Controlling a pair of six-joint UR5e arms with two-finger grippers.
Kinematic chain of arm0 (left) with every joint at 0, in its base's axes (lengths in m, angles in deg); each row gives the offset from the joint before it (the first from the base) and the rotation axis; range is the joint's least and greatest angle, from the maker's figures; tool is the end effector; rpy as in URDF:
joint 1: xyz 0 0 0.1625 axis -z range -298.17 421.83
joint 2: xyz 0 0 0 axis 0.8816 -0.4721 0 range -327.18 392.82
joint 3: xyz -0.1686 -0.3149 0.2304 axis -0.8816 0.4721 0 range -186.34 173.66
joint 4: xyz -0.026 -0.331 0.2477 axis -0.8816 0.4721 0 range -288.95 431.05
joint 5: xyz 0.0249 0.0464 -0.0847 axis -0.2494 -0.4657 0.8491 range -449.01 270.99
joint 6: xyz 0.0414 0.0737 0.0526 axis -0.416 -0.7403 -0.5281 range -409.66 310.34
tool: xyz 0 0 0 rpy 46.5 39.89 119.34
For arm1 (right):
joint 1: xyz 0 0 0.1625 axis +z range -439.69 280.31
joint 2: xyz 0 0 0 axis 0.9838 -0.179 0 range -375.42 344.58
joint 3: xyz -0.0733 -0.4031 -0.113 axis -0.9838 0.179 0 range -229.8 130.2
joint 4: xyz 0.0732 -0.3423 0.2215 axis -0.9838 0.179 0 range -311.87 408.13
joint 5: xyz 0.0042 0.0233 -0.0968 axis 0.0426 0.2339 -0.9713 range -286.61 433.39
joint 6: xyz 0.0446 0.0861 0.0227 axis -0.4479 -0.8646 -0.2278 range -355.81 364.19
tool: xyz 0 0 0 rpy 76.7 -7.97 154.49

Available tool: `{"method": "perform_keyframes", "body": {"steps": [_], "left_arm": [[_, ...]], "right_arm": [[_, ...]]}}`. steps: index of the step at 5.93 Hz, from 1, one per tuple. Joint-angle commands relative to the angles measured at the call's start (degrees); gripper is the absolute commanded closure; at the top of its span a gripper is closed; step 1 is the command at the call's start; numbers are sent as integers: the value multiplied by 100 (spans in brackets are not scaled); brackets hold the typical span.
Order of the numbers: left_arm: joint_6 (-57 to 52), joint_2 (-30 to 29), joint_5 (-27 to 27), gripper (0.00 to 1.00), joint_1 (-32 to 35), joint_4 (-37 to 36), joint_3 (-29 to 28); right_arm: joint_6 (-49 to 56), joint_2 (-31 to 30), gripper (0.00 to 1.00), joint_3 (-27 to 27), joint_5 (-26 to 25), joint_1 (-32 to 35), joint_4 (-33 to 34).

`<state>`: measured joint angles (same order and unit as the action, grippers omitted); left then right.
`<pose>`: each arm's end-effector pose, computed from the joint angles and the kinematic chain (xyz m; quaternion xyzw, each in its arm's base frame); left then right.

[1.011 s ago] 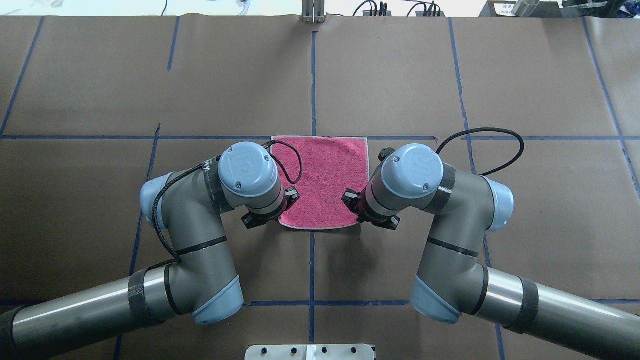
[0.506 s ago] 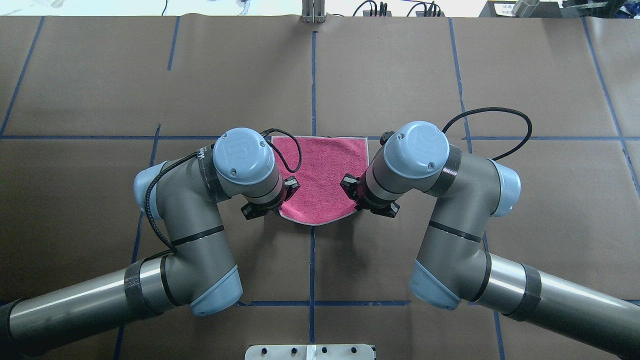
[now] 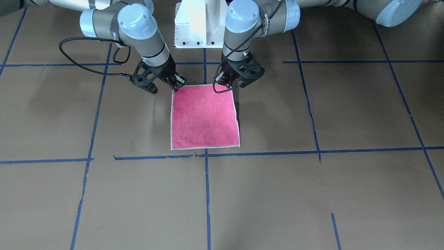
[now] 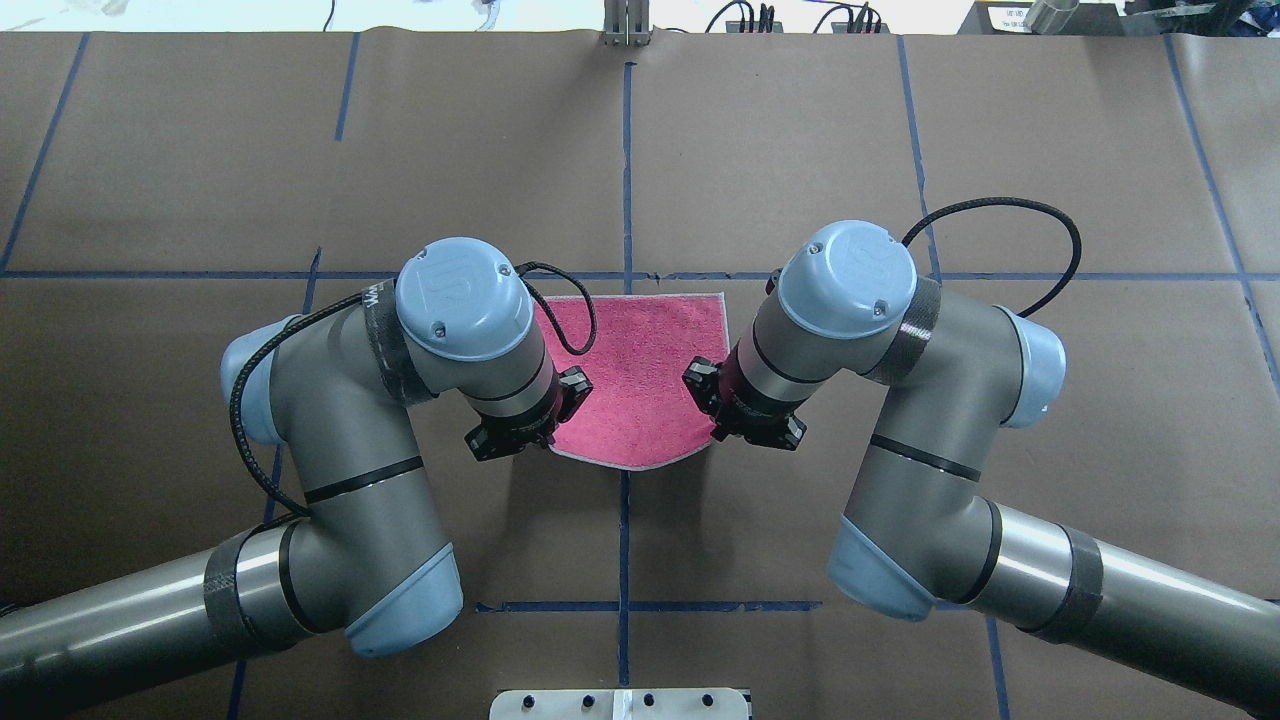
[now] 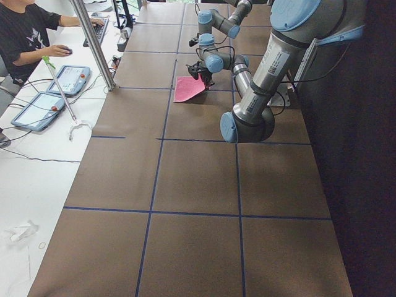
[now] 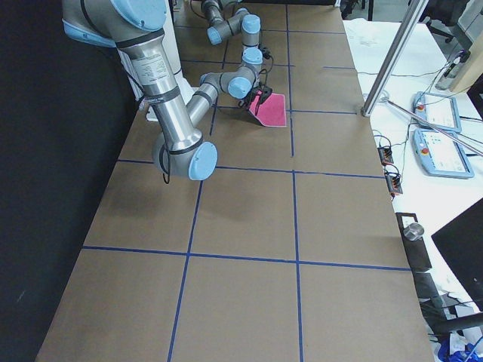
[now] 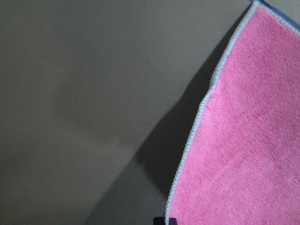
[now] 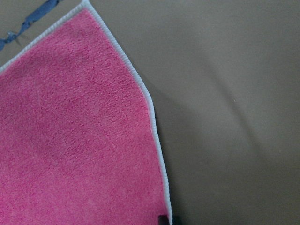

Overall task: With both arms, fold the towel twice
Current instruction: 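Lift the near towel edge with both grippers and carry it farther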

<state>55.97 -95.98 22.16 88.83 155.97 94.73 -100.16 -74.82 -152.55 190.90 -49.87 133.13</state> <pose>0.5396 -0.3843 0.1895 -0.1319 0.3895 -0.2652 0.8721 -0.5065 -0.3909 0.2434 -0.1614 -0.4234 0.2429 0.8577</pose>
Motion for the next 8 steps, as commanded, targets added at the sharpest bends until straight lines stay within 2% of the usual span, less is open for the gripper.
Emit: {"method": "perform_keyframes", "body": {"steps": [1,3,5,6,8], "left_arm": [[63,57,98,99,-28,-72,71],[89,153,379,100,-37,-81,211],[360,101,388,100,-54,15,115],[362,92,388,100,-46,33,106],[484,92,388,100,-11,120,71]], "right_arm": [[-7,-28,100,-17,437,7,78],[-7,-28,100,-289,650,-2,507],[11,-10,100,-211,650,129,500],[2,42,100,33,659,147,465],[-7,42,100,193,816,191,456]]}}
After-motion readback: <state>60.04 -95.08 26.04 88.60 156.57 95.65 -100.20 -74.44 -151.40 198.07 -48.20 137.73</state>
